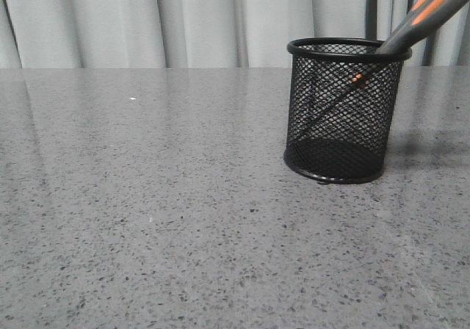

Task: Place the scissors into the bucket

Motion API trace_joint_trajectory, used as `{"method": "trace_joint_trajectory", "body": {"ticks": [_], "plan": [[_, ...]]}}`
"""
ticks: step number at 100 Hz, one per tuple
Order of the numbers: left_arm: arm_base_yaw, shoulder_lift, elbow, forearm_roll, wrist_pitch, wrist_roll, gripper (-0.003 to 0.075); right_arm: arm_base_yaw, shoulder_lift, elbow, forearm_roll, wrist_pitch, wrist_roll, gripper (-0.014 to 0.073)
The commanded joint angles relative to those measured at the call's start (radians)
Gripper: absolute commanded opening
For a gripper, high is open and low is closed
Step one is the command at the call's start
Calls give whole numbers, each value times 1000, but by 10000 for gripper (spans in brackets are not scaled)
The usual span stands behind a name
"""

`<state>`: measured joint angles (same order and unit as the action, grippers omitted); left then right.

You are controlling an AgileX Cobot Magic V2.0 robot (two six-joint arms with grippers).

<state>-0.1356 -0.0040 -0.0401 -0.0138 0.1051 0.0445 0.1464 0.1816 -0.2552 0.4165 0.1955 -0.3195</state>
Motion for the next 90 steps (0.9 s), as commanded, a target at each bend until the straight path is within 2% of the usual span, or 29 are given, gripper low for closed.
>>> {"method": "trace_joint_trajectory", "body": {"ticks": [1,18,90], "plan": [[38,-28,-3,-18,-80,-13,-20,-3,8,-28,7,-80,-6,-69],[47,-26,57,-12,-105,-13,-20,-3,9,-28,7,-80,-6,-69],[47,-26,56,-47,-105,-13,-20,-3,9,-28,7,-80,-6,-69]]}}
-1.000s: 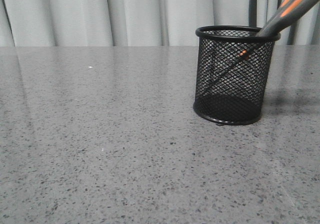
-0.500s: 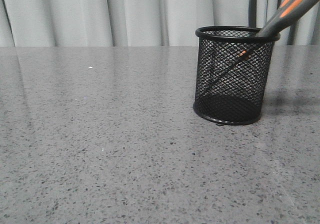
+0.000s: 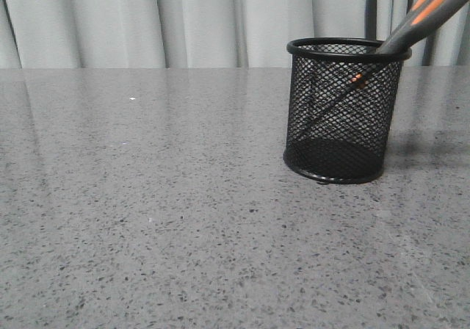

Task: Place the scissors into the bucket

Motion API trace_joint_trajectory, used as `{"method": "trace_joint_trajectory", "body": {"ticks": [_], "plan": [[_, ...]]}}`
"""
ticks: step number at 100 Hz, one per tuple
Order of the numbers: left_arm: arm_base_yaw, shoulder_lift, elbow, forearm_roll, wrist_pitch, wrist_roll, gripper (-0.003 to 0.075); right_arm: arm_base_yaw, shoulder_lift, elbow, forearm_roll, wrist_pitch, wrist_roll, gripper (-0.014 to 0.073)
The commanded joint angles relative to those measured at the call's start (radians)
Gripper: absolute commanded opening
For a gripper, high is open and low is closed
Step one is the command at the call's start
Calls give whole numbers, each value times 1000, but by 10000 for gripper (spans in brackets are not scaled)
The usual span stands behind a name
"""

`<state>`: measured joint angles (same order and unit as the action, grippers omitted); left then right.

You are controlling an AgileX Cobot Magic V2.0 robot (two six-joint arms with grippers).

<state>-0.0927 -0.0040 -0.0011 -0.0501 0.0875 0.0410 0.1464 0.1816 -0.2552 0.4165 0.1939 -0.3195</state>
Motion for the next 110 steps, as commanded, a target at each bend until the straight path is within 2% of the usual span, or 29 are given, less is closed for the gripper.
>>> {"method": "trace_joint_trajectory", "body": {"ticks": [1,39,50,64,71,88,110], "plan": [[4,-26,17,-10,-88,-10,-20,-3,9,-28,7,-78,-6,-69],[4,-26,17,-10,-88,-10,-20,-3,9,-28,2,-80,-6,-69],[4,-26,17,-10,-88,-10,-20,-3,9,2,-20,-126,-6,-69],[4,-26,17,-10,-88,-10,-20,-3,9,90,-119,-250,-5,-69],[4,-26,17,-10,-88,-10,-20,-17,9,127,-181,-291,51,-69],[4,-26,17,-10,-88,-10,-20,-81,-41,189,-357,-246,214,-69],[4,-26,17,-10,-88,-10,-20,-127,-134,287,-364,-211,218,-69]]}}
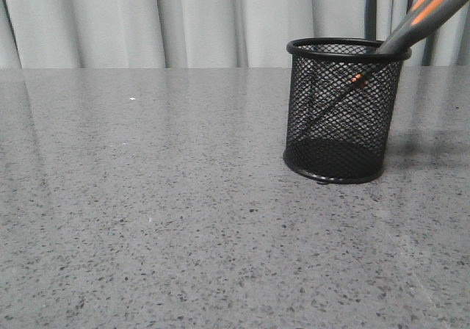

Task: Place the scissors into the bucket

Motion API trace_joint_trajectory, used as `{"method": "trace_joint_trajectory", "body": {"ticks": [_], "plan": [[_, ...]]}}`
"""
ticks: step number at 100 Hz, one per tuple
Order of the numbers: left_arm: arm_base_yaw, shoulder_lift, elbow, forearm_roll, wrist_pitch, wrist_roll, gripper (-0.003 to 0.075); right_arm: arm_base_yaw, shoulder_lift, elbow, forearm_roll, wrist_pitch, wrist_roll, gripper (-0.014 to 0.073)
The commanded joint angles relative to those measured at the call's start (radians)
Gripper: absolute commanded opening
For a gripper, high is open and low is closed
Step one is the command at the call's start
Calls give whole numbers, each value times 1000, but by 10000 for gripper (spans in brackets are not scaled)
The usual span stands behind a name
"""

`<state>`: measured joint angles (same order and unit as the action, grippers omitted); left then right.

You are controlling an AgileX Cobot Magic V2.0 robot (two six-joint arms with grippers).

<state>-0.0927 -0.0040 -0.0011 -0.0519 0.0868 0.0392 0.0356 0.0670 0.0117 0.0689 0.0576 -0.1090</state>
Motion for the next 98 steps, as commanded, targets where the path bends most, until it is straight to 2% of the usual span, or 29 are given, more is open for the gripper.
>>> {"method": "trace_joint_trajectory", "body": {"ticks": [1,11,30,98], "plan": [[4,-26,17,-9,-87,-8,-20,-16,-25,23,-16,-74,8,-69],[4,-26,17,-9,-87,-8,-20,-26,-69,26,-24,7,8,-69],[4,-26,17,-9,-87,-8,-20,-26,-95,26,-44,64,8,-69],[4,-26,17,-9,-87,-8,-20,-26,-95,26,-44,70,8,-69]]}}
